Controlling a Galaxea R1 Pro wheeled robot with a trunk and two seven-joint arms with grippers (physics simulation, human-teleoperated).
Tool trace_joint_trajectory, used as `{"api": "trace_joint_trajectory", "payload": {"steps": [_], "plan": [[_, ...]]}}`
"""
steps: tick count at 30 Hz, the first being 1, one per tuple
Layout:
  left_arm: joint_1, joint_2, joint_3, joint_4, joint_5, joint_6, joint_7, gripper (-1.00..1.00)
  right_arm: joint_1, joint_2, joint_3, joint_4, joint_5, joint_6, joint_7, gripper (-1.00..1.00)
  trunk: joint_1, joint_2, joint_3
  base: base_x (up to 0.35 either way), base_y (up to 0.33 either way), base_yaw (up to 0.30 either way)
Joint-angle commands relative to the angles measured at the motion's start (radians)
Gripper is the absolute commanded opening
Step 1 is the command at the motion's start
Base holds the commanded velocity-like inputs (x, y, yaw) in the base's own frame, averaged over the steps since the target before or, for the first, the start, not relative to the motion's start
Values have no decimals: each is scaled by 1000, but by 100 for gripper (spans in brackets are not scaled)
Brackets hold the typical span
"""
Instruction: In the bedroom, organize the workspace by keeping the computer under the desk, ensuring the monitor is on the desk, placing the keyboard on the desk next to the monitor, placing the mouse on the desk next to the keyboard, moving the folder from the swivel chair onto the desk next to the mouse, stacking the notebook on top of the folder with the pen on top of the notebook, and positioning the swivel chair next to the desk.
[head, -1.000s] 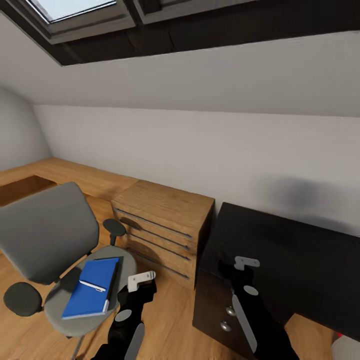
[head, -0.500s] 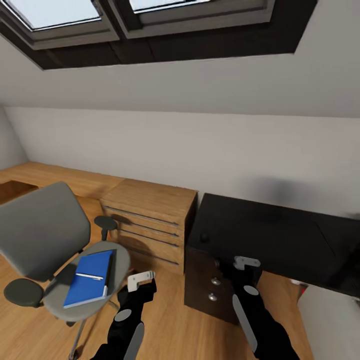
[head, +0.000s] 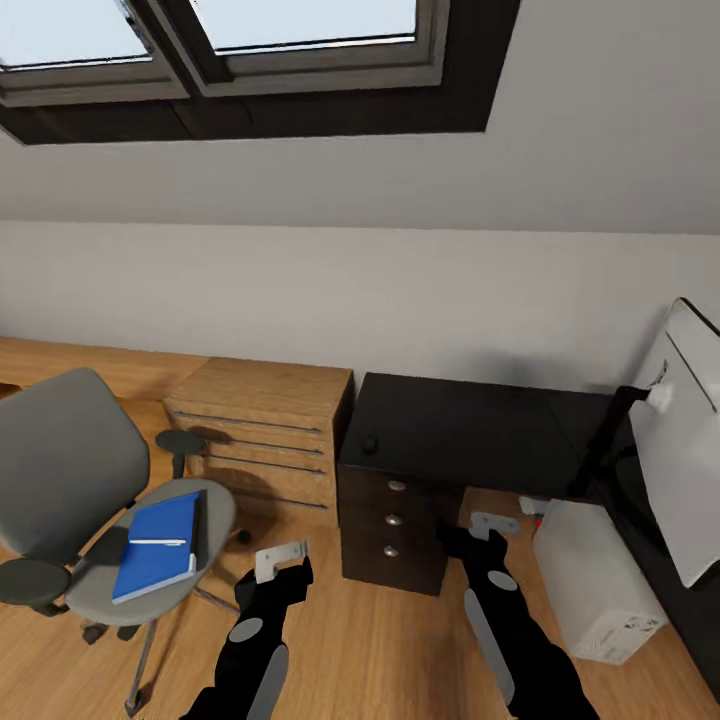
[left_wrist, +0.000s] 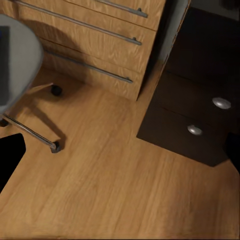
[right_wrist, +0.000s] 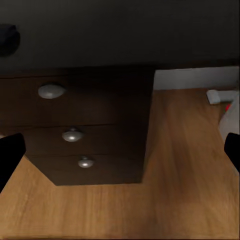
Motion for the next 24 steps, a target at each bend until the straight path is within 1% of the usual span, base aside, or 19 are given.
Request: {"api": "trace_joint_trajectory", "payload": {"steps": [1, 11, 19, 24], "plan": [[-1, 0, -1, -2, 9, 3, 8, 100, -1, 0, 3, -1, -10, 3, -8, 100, -4, 6, 2, -339, 7, -297], [0, 0, -1, -2, 9, 3, 9, 100, -1, 0, 4, -1, -10, 3, -10, 100, -43, 76, 39, -339, 1, -253], [0, 0, -2, -2, 9, 3, 9, 100, -1, -1, 3, -1, -9, 2, -10, 100, -73, 132, 66, -340, 0, -37], [0, 0, -3, -1, 9, 4, 9, 100, -1, -1, 3, 0, -9, 1, -9, 100, -73, 132, 72, -341, 0, -4]]}}
